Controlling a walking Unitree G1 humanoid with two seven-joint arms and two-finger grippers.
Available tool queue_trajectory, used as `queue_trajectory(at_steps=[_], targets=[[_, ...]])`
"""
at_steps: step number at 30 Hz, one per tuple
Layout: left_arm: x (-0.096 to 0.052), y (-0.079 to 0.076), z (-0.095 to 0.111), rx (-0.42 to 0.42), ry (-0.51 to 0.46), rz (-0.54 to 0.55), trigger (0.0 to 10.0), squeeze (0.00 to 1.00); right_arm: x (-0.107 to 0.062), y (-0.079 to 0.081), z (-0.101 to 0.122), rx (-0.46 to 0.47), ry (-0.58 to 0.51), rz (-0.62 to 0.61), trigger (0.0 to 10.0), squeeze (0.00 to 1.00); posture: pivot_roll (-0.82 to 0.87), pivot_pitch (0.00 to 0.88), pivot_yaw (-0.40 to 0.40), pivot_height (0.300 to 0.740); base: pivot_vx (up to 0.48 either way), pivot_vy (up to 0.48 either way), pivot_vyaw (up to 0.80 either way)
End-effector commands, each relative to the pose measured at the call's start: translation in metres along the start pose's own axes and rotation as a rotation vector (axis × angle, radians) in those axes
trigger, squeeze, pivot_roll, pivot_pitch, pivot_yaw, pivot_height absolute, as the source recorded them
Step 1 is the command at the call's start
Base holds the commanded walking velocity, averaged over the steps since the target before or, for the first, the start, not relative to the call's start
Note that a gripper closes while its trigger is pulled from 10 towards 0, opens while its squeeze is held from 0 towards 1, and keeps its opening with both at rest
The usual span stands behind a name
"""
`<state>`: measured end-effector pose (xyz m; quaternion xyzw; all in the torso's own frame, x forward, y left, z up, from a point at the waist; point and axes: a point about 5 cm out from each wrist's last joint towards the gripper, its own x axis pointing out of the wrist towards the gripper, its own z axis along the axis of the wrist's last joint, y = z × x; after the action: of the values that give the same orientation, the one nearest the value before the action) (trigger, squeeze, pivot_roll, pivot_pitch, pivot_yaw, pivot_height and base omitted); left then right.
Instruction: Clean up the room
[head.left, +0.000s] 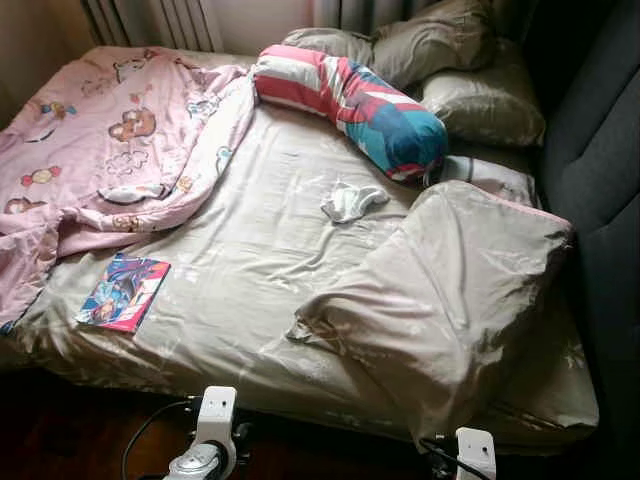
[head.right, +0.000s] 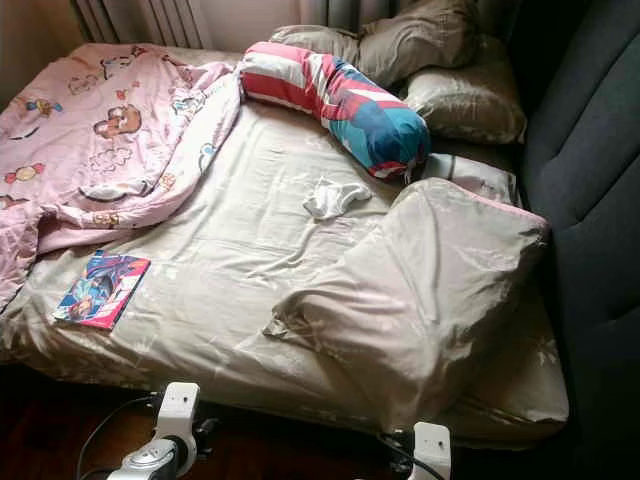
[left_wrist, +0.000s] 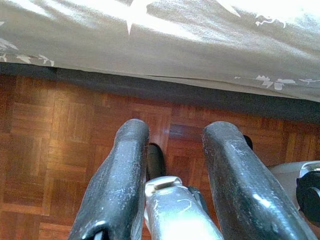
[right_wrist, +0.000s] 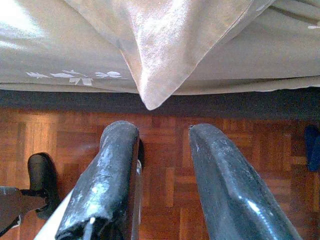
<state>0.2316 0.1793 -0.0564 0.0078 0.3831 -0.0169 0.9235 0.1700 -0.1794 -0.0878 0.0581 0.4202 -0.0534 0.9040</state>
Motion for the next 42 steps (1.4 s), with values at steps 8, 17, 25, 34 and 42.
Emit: queue_trajectory(at_steps=[8, 17, 25, 34, 42], targets=[[-0.0033, 0.0043, -0.0121, 0.021, 0.033, -0.003, 10.0, 0.0, -0.0024, 0.003, -0.0106, 0.002, 0.037, 0.001, 10.0, 0.0, 0.0, 0.12, 0.004, 0.74, 0.0, 0.0, 0.0], [-0.0034, 0.0052, -0.0119, 0.04, 0.034, -0.005, 10.0, 0.0, -0.0028, 0.0052, -0.0131, 0.015, 0.048, 0.0, 10.0, 0.0, 0.0, 0.105, 0.006, 0.74, 0.0, 0.0, 0.0], [-0.0043, 0.0076, -0.0144, 0.048, 0.042, -0.003, 10.0, 0.0, -0.0029, 0.0061, -0.0149, 0.007, 0.066, 0.012, 10.0, 0.0, 0.01, 0.086, 0.007, 0.74, 0.0, 0.0, -0.36], [-0.005, 0.0105, -0.0158, 0.043, 0.049, 0.0, 10.0, 0.0, -0.0028, 0.0082, -0.0144, 0.017, 0.057, 0.005, 10.0, 0.0, 0.0, 0.094, 0.016, 0.74, 0.0, 0.0, -0.52], [-0.0047, 0.0107, -0.0143, 0.05, 0.045, 0.001, 10.0, 0.0, -0.0026, 0.0083, -0.0138, 0.024, 0.052, -0.003, 10.0, 0.0, 0.0, 0.104, 0.016, 0.74, 0.0, -0.128, 0.0]])
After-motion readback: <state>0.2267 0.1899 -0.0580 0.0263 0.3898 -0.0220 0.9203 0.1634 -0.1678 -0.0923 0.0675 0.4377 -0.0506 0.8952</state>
